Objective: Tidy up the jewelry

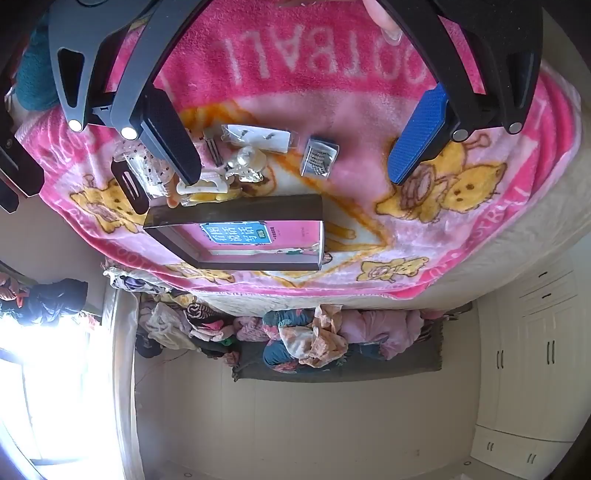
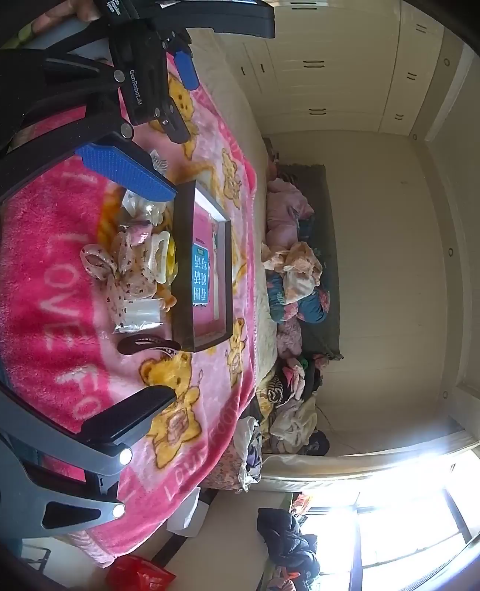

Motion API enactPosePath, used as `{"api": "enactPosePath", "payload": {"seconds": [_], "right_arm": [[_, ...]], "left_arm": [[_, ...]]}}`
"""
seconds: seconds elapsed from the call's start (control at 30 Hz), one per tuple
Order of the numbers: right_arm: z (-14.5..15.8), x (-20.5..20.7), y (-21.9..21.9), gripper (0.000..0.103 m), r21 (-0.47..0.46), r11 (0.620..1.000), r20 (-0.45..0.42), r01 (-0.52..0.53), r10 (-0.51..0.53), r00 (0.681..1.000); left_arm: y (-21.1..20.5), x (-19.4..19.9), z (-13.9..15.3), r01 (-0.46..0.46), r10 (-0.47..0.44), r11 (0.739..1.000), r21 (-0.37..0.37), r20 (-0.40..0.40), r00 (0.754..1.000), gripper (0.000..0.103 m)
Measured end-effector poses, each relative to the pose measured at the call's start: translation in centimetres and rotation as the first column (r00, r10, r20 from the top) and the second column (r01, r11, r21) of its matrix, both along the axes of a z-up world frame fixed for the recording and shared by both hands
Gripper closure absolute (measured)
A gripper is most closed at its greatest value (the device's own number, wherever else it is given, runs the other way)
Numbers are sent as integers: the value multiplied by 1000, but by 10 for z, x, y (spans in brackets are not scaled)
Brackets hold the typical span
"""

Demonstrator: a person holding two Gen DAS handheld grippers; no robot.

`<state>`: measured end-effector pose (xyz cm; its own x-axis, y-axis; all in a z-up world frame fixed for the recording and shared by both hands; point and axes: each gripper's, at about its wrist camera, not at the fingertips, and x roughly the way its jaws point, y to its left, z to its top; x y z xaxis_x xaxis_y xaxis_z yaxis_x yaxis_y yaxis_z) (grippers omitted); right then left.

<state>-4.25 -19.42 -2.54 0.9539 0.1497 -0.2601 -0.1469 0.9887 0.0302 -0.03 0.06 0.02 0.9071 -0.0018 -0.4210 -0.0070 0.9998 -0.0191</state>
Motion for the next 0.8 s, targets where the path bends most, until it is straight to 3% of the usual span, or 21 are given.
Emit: {"api": "enactPosePath", "payload": {"seconds": [0.8], "right_arm": [[2,-1,3,6,-7,1000,-9,-5,5,1000]], "left_arm": [[0,0,0,1,-1,1000,1,-2,1000,11]]}}
